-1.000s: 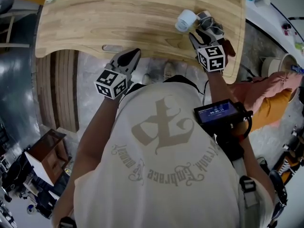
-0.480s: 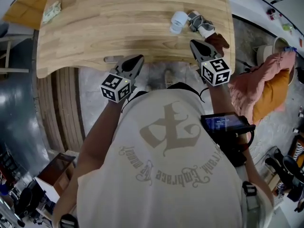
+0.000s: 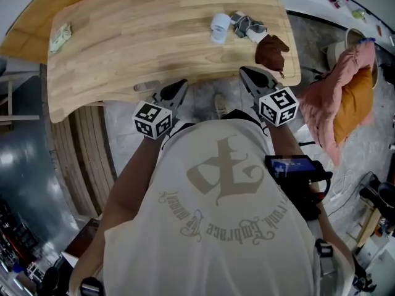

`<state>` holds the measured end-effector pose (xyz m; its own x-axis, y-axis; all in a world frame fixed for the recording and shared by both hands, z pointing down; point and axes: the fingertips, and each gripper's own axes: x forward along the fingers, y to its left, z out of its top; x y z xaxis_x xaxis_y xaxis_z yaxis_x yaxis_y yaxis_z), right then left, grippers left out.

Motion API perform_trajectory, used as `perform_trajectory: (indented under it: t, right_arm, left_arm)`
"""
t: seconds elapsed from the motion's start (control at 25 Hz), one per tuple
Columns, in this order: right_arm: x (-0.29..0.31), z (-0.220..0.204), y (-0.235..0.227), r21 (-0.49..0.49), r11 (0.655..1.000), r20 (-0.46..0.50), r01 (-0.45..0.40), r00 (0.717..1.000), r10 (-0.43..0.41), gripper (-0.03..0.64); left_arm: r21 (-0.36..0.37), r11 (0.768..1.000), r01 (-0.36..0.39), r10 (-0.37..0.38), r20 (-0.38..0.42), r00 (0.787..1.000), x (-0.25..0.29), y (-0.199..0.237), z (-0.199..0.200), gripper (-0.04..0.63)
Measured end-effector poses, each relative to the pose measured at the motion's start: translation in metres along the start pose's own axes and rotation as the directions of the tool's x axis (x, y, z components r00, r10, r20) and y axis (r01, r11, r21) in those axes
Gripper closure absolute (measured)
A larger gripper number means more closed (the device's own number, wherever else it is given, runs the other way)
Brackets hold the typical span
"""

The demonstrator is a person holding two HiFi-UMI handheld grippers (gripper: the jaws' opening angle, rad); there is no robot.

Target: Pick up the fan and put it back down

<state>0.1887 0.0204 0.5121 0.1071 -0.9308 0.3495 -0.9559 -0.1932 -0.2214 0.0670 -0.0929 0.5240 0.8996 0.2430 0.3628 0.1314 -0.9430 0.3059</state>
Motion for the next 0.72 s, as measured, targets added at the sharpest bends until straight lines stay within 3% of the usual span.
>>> perform_trajectory:
  t: [0.72]
  right_arm:
    - [-0.002, 0.01, -0.006, 0.004, 1.0, 0.03, 0.013, 0.999, -0.014, 0.602]
  left_arm:
    - [0.012, 1.0, 0.021, -0.021, -0.004, 1.0, 0.007, -0.004, 0.005, 0.586]
